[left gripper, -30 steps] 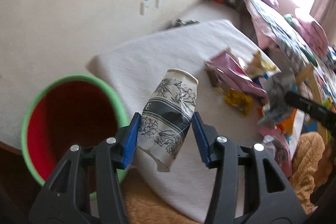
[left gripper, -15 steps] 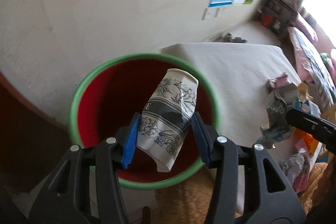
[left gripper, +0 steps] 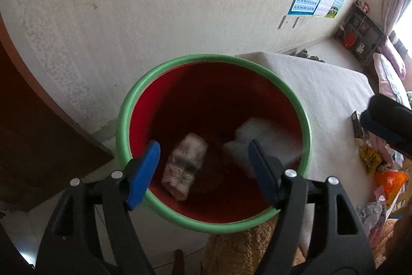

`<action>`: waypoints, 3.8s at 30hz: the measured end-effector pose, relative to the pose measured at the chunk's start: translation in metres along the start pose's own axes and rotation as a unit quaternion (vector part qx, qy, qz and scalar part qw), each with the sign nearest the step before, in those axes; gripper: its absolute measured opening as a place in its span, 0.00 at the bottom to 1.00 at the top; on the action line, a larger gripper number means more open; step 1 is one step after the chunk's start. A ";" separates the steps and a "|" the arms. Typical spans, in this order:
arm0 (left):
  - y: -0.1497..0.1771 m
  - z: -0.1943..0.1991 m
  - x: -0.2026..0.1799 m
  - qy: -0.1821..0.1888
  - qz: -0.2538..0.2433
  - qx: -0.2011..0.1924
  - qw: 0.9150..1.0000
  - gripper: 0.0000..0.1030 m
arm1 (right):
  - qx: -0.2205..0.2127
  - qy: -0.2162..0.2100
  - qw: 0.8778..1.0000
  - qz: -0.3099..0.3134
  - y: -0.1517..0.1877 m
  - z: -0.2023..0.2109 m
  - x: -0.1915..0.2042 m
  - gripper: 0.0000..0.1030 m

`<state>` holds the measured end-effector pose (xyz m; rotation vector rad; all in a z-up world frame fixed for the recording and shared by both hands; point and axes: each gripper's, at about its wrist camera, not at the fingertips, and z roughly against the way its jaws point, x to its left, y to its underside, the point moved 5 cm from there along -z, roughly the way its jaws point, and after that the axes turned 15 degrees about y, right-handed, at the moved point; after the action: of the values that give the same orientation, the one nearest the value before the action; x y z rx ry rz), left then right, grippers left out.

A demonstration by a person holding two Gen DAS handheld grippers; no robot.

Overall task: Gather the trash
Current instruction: 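Carry the paper cup over the red bin and open the left tool, then grasp the silver foil wrapper with the left tool while the right tool grasps the orange snack bag, then carry the foil wrapper and orange bag over the red bin with both tools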

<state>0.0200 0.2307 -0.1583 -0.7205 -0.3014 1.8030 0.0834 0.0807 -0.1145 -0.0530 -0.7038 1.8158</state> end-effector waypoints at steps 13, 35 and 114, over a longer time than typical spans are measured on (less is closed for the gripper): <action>0.003 -0.009 -0.083 0.062 -0.078 0.017 0.995 0.69 | -0.083 0.169 0.979 -0.074 0.026 0.099 -0.157 0.61; 0.146 -0.062 -0.290 0.242 -0.321 0.235 0.885 0.72 | -0.021 0.245 0.953 -0.179 0.138 0.129 -0.279 0.67; 0.014 -0.002 -0.182 0.129 -0.163 0.030 0.978 0.44 | -0.098 0.167 0.980 -0.053 0.050 0.135 -0.155 0.44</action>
<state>0.0463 0.0573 -0.1079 -0.8019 -0.1781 1.3858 0.0481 -0.1242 -0.0747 -0.4332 -0.6285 1.5809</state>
